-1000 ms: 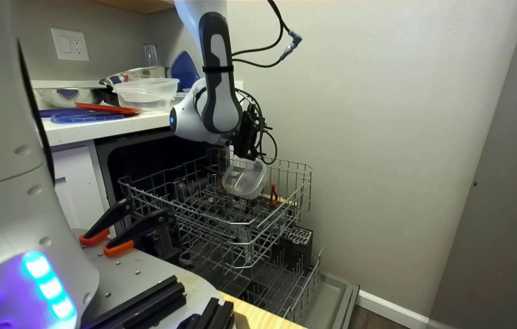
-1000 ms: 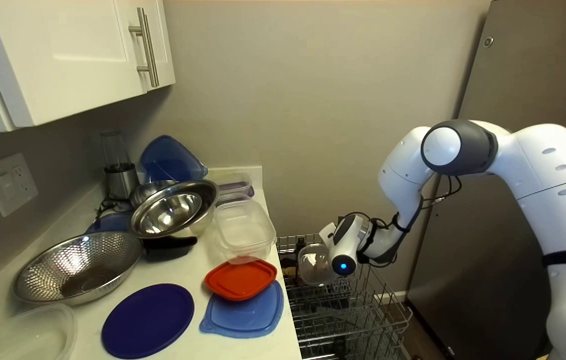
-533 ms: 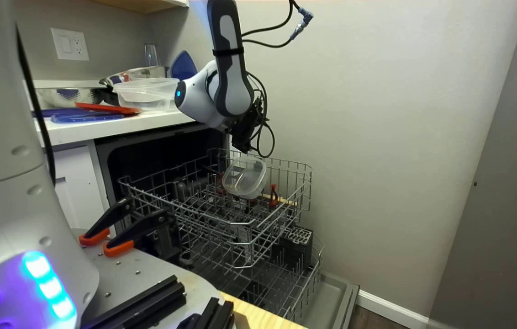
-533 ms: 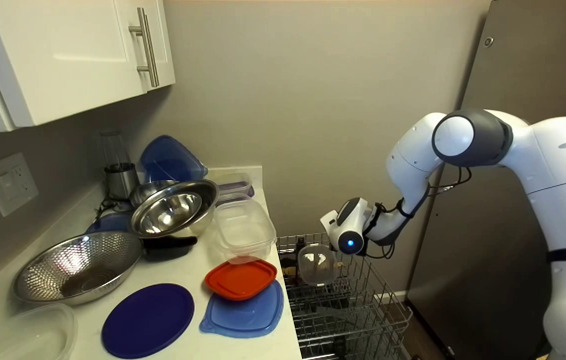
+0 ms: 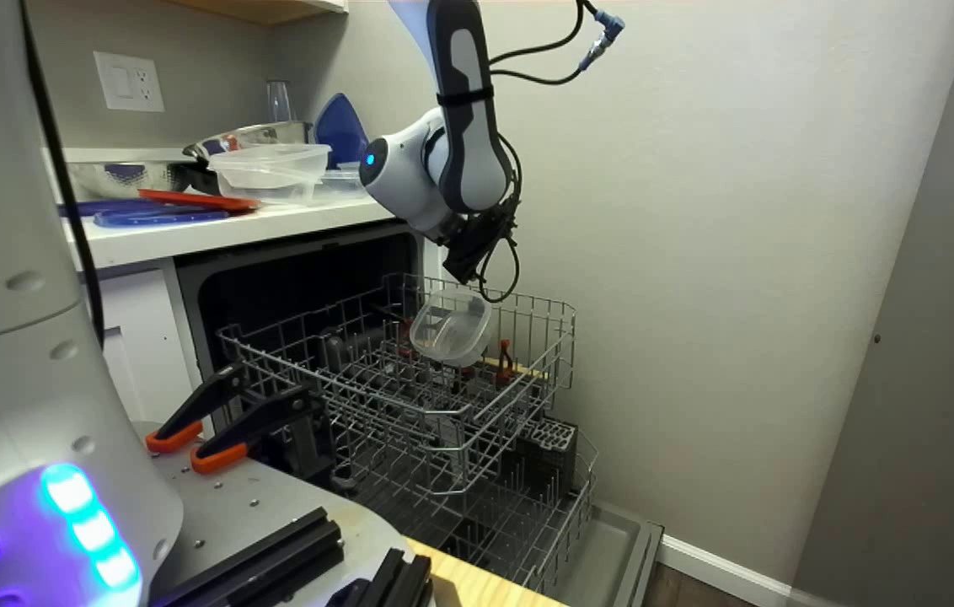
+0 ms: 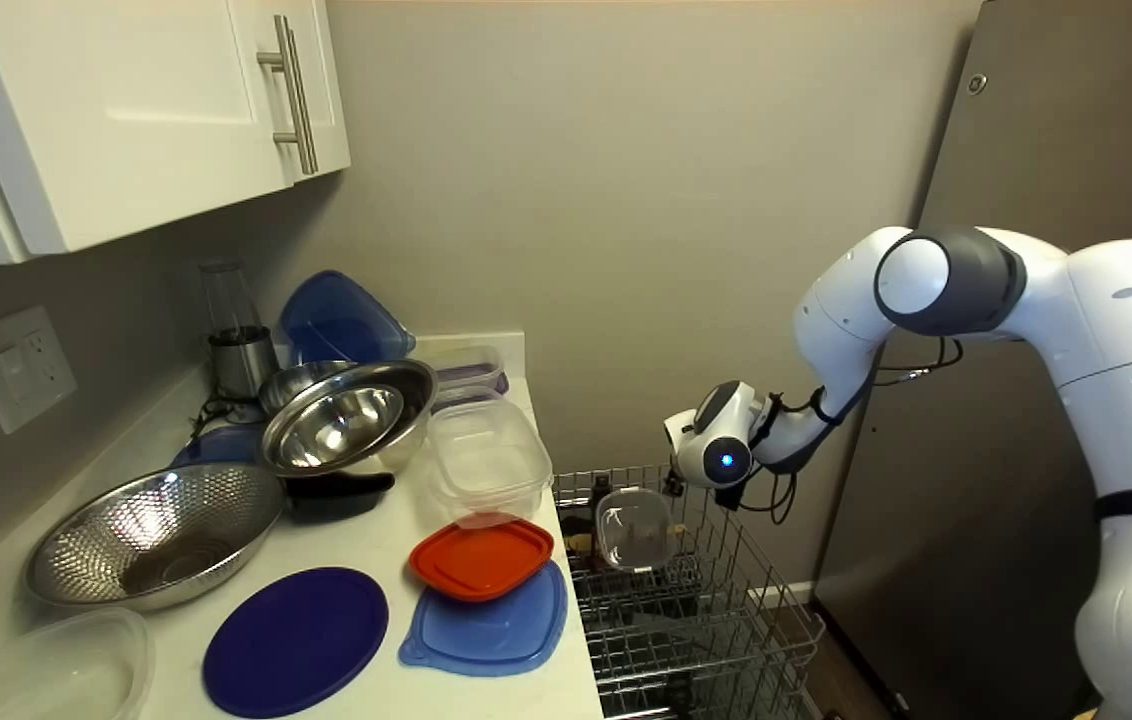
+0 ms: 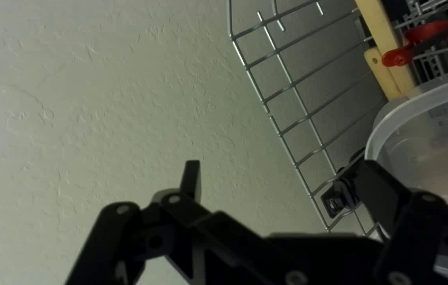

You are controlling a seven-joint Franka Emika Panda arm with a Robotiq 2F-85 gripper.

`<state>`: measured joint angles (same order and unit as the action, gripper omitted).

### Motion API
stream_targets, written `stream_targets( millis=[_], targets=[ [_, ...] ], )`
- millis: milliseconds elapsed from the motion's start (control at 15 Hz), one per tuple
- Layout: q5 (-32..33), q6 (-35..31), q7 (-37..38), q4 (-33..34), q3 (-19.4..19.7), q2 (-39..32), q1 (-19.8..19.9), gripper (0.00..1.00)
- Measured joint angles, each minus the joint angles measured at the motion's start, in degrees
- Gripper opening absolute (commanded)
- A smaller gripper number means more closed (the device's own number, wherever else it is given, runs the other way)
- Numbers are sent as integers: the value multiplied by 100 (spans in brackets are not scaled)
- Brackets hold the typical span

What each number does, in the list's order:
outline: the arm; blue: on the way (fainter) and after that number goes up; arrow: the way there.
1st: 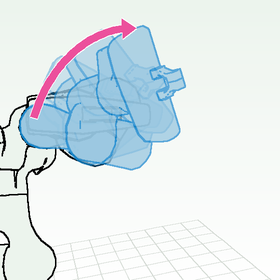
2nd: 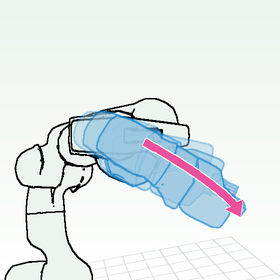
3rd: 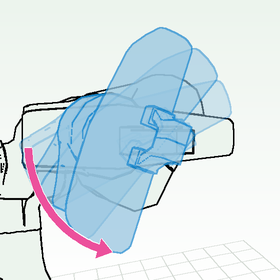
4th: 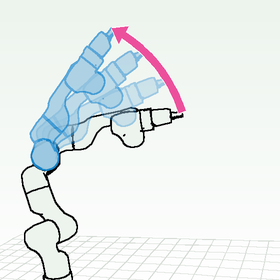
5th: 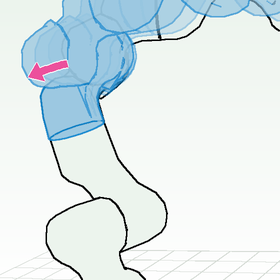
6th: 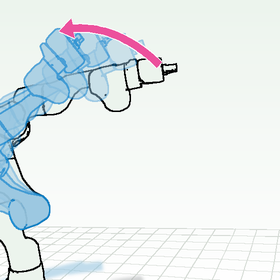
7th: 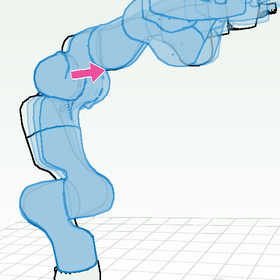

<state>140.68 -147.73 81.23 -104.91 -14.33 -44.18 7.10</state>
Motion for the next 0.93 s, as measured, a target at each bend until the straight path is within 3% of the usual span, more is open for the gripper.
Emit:
stream_targets(
  millis=[733,933],
  targets=[
    [42,-1366,364,1149,-213,-839,201,100],
    [-284,-1961,257,1394,-112,-962,196,100]
  ],
)
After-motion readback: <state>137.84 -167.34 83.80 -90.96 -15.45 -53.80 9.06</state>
